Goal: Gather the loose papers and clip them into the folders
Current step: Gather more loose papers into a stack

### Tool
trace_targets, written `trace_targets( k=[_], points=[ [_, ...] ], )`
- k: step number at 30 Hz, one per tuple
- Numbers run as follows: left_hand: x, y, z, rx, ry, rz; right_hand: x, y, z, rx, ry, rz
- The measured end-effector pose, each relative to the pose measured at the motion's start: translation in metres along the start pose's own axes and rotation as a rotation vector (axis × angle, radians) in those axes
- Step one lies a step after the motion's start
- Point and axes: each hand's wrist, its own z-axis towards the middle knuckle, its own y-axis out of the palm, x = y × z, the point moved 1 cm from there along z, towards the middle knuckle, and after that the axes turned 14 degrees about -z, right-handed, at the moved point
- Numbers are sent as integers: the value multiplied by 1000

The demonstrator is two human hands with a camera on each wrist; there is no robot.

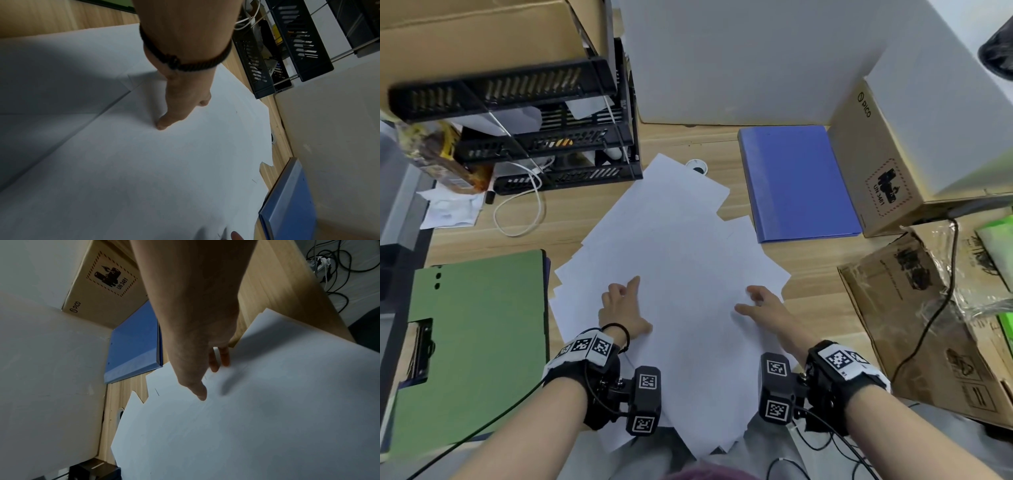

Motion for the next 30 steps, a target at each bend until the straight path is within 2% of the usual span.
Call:
trace_targets(
  k=[10, 17, 22, 25, 30],
  points=[
    [6, 4, 0, -13, 18, -130, 3, -1, 2, -105, 69, -29],
    [3, -2, 2, 13, 72, -269, -3, 0, 1, -155, 5, -35],
    [-2, -15, 5, -27, 30, -328, 1, -4, 7, 26, 22, 24],
    [-9, -21, 8, -28, 2, -436, 2, -13, 6, 126, 54, 90],
    [-19, -21, 10, 26, 9, -626, 2, -21, 6, 156, 98, 110]
  ],
)
